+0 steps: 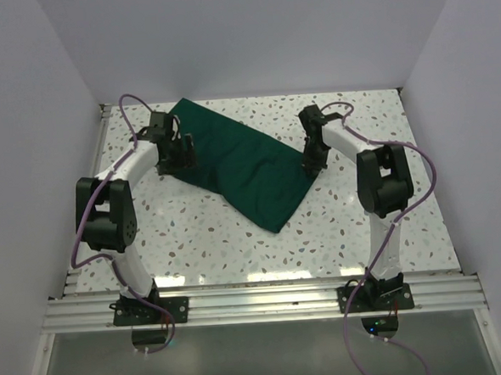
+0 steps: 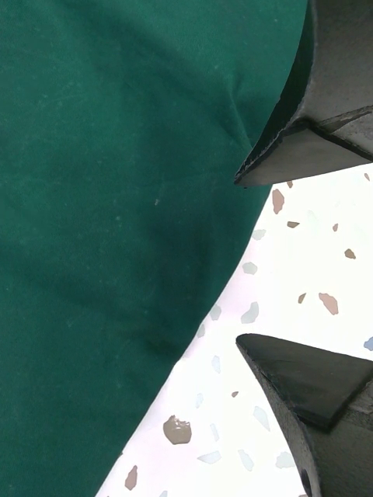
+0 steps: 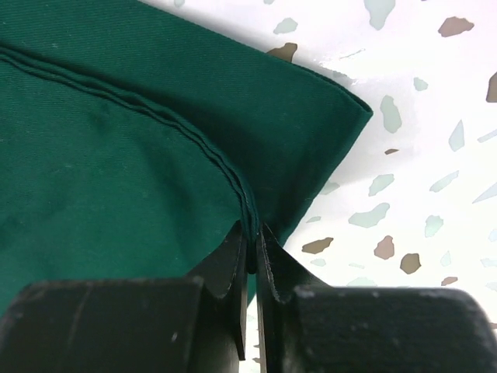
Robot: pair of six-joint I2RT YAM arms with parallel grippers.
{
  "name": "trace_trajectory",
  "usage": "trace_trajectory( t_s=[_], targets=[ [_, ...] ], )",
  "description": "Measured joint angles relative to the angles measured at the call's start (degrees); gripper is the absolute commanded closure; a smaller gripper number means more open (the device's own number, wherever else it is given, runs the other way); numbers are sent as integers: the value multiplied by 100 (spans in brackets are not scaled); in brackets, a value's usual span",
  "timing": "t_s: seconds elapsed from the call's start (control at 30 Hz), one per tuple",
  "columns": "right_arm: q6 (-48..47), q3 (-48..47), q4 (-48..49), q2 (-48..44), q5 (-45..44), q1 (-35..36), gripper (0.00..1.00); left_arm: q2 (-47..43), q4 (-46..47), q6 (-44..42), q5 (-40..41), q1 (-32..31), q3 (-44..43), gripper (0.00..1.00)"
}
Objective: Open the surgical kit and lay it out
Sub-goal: Open the surgical kit at the center of the board.
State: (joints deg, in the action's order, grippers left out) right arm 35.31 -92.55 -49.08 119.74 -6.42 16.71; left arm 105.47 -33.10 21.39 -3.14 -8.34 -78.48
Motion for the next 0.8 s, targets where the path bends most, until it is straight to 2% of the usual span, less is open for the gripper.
trace_trajectory(
  t_s=[0.17, 0.2, 0.23, 0.5, 0.63, 0.8],
  targets=[
    [-37, -203, -111, 98, -9, 0, 100, 0, -44, -17, 85, 0, 26, 15],
    [-46, -313, -168, 166, -2, 0, 100, -2, -96, -20, 144, 0, 0, 11],
    [-57, -413, -203, 223, 0, 0, 100, -2, -131, -22, 210, 0, -33, 1],
    [-201, -1311, -378, 426, 258, 262, 100, -664, -437, -11, 1110, 2, -837, 0],
    [-229, -1394, -306, 313, 457, 820, 100, -1215, -378, 22, 1276, 20, -1080, 1],
    [-249, -1484, -190, 74, 866, 1878, 100, -1864, -289, 87, 1268, 44, -728, 1]
  ],
)
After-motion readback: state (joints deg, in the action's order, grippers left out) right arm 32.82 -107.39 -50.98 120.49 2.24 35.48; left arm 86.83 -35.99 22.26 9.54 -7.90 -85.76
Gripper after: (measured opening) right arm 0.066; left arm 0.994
